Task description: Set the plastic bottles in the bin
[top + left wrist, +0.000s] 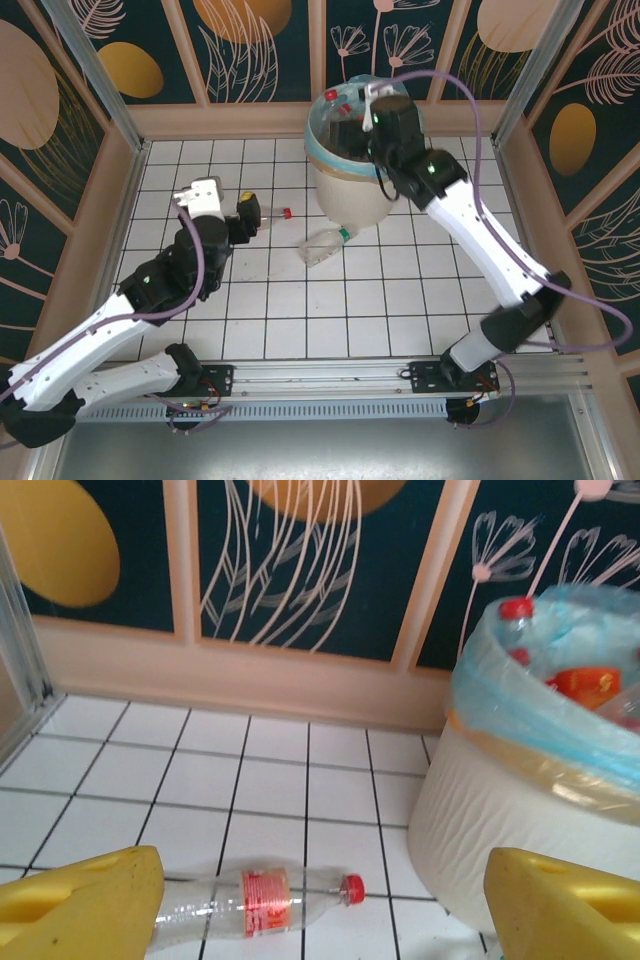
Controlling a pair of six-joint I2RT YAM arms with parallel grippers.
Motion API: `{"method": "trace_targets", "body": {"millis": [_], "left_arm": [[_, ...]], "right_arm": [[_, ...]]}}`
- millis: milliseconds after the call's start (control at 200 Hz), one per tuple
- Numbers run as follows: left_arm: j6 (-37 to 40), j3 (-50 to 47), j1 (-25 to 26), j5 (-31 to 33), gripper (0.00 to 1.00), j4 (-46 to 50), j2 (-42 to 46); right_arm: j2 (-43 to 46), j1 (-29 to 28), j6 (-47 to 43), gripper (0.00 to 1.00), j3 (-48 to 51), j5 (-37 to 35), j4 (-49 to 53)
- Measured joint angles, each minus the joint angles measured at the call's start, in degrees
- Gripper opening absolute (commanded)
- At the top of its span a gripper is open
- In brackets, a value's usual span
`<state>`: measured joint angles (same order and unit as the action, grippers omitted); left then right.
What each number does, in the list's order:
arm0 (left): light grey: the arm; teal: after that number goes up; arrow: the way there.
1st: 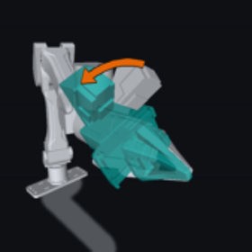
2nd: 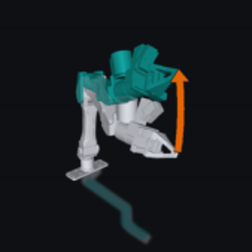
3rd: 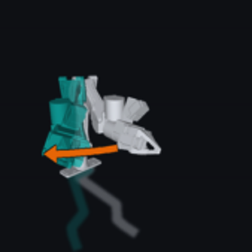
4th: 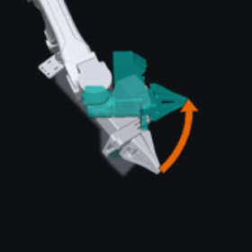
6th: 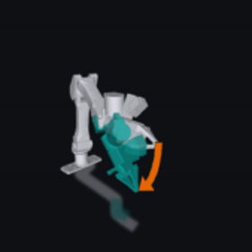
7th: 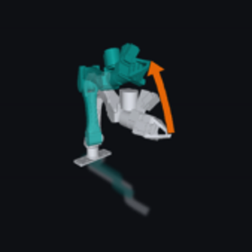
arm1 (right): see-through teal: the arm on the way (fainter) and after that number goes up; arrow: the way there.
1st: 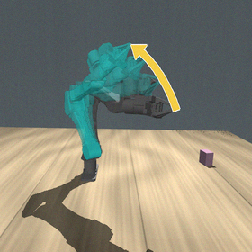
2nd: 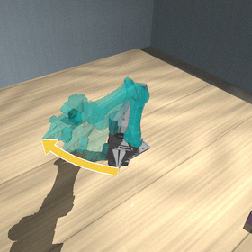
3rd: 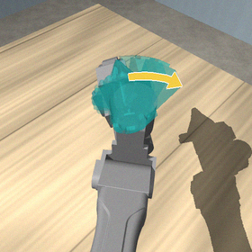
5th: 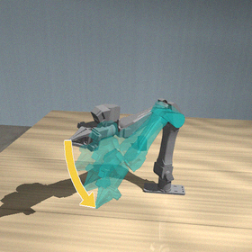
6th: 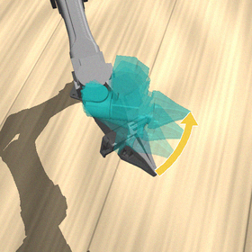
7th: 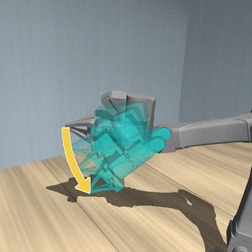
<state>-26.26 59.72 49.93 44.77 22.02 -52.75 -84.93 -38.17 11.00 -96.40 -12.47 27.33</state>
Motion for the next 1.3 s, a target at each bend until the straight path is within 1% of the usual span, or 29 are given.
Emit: {"method": "trace_targets", "body": {"millis": [60, 145, 205, 255, 305, 435, 500, 550, 611, 681, 791, 946, 1161, 1301], "left_arm": [[-0.9, 0.1, -3.3, -4.5, 0.87, 0.7, -2.5], [-1.4, 0.0, -9.1, -11.0, 0.91, 1.1, -6.5], [-1.6, -0.1, -14.4, -16.8, 0.93, 1.0, -9.2], [-1.7, -0.1, -20.0, -22.1, 0.94, 0.8, -11.7], [-1.8, -0.1, -24.9, -25.9, 0.95, 0.4, -14.2], [-3.8, -0.1, -36.7, -35.9, 0.96, -0.8, -21.5], [-7.4, -1.6, -41.7, -41.8, 0.96, -3.7, -24.2], [-10.8, -3.8, -44.3, -45.0, 0.96, -6.4, -25.0], [-14.8, -6.3, -45.5, -47.5, 0.97, -8.2, -25.2], [-19.8, -7.7, -45.4, -48.9, 0.97, -9.4, -25.7], [-27.7, -7.2, -45.1, -48.6, 0.98, -8.9, -27.5], [-37.4, -3.4, -45.1, -48.2, 0.98, -5.9, -32.0], [-51.1, -5.0, -45.1, -48.2, 0.99, -5.9, -32.4], [-57.6, -5.6, -45.1, -48.2, 0.99, -6.0, -33.0]], "right_arm": [[5.4, -1.8, 1.6, 0.69, 7.4, 0.2, -1.6], [11.0, -4.5, 4.2, 0.69, 15.0, -0.3, -2.4], [13.7, -6.7, 6.1, 0.69, 19.4, -0.9, -2.7], [15.5, -8.4, 7.9, 0.69, 22.9, -1.0, -3.0], [16.7, -9.7, 9.5, 0.69, 26.0, -1.0, -3.1], [17.5, -12.8, 12.6, 0.69, 30.3, -1.0, -3.1], [16.9, -14.8, 13.1, 0.69, 30.6, -1.2, -3.2], [16.0, -16.4, 13.2, 0.70, 30.3, -1.4, -3.6], [14.6, -17.7, 13.1, 0.70, 29.5, -1.4, -3.7], [13.0, -18.7, 12.9, 0.70, 28.6, -1.4, -4.5], [11.8, -19.3, 12.6, 0.70, 28.2, -1.4, -5.6], [11.6, -19.3, 11.9, 0.70, 28.2, -1.5, -6.3], [11.6, -19.3, 10.9, 0.70, 28.2, -2.4, -6.6], [11.6, -19.3, 10.1, 0.71, 28.2, -3.2, -6.6]]}}
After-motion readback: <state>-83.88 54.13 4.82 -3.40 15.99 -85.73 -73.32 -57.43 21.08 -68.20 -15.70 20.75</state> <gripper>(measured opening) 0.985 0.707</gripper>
